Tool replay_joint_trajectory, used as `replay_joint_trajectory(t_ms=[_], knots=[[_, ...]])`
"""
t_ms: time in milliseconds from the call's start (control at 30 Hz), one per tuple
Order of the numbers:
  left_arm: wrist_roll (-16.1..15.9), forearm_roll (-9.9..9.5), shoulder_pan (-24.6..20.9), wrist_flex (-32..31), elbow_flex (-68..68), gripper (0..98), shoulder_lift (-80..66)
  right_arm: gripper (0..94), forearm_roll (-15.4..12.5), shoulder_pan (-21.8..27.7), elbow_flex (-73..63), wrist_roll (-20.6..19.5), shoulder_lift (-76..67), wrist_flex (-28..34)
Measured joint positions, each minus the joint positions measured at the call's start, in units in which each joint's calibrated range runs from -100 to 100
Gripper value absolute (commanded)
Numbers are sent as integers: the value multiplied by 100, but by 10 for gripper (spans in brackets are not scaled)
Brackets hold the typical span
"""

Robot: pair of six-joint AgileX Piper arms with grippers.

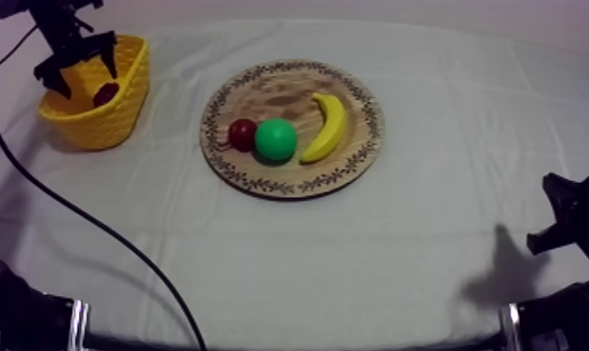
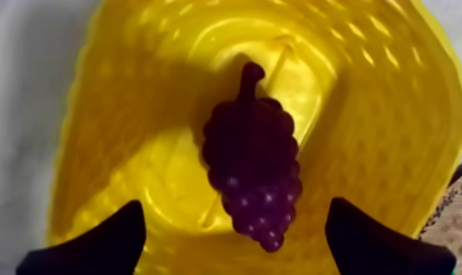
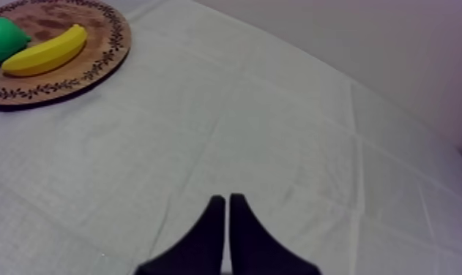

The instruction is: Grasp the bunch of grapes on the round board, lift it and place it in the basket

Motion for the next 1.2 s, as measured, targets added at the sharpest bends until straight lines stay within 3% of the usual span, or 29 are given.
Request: replay_joint_trajectory(t_ms=[233,567,900,1200], knots=[[-82,133,28,-250,741,863,-975,3,0,0,0,0,0,0],[-160,144,159,-1115,2503,682,-3037,3,0,0,0,0,0,0],[-168,168,193,-2297,4598,347,-5162,3,0,0,0,4,0,0],[-412,194,206,-3395,6291,40,-6939,3,0,0,0,2,0,0]])
